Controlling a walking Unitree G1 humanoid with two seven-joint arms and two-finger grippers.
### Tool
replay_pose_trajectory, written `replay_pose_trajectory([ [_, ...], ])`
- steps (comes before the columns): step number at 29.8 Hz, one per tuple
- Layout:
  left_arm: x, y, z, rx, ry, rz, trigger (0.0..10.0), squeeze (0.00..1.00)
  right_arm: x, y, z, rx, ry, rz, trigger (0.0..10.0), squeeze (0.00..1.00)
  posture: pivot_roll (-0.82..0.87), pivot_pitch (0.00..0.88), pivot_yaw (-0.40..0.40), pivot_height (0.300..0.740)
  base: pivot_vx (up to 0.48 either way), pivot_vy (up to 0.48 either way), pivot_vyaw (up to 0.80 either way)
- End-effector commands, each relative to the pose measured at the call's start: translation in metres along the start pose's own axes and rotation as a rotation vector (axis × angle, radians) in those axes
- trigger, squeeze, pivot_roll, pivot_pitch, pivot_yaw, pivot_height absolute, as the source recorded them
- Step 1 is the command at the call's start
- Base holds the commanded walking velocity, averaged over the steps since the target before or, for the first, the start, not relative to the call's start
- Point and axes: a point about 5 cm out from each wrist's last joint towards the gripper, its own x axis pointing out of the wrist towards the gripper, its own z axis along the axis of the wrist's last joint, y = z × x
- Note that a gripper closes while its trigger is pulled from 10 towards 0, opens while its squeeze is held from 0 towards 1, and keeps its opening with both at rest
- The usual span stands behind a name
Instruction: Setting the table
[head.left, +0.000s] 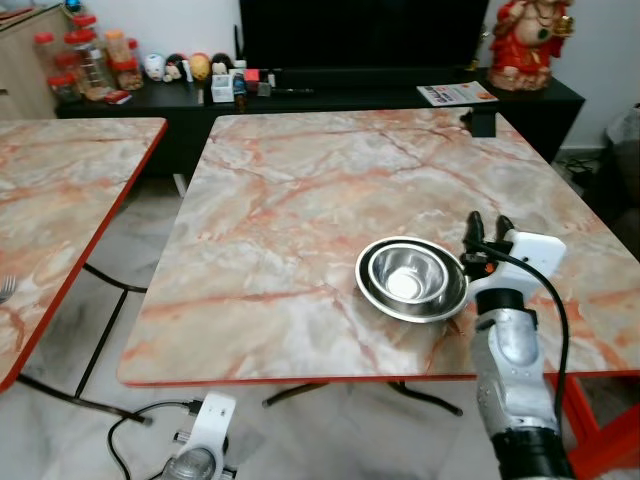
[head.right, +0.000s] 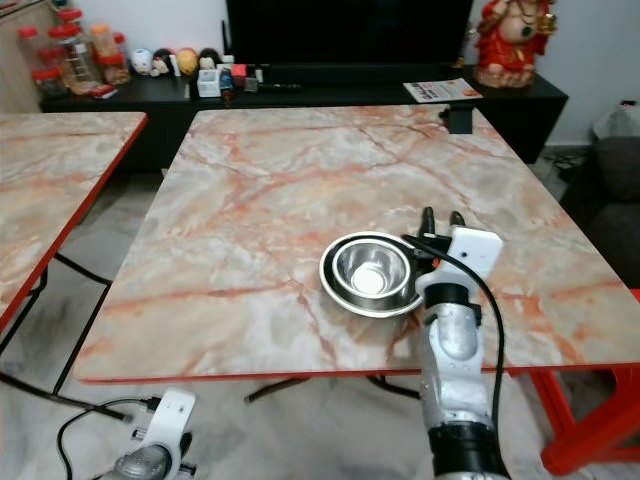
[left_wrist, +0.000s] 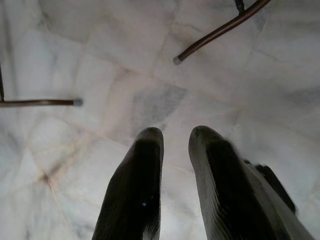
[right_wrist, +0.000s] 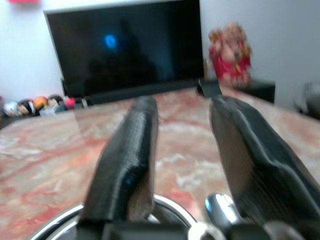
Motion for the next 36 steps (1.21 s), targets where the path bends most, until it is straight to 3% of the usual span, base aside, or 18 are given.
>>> replay_pose_trajectory([
  [1, -0.0002, 0.0097, -0.0008, 0.008, 0.009, 0.020, 10.0, 0.00, 0.0005, 0.0076, 0.0017, 0.022, -0.007, 0.009, 10.0, 0.00, -0.04, 0.000, 0.032, 0.728, 0.000, 0.480, 0.00],
  [36, -0.0003, 0.0144, 0.0002, 0.026, 0.008, 0.025, 10.0, 0.00, 0.0000, 0.0130, -0.0023, 0.042, 0.000, 0.007, 10.0, 0.00, -0.02, 0.000, 0.040, 0.728, 0.000, 0.480, 0.00],
])
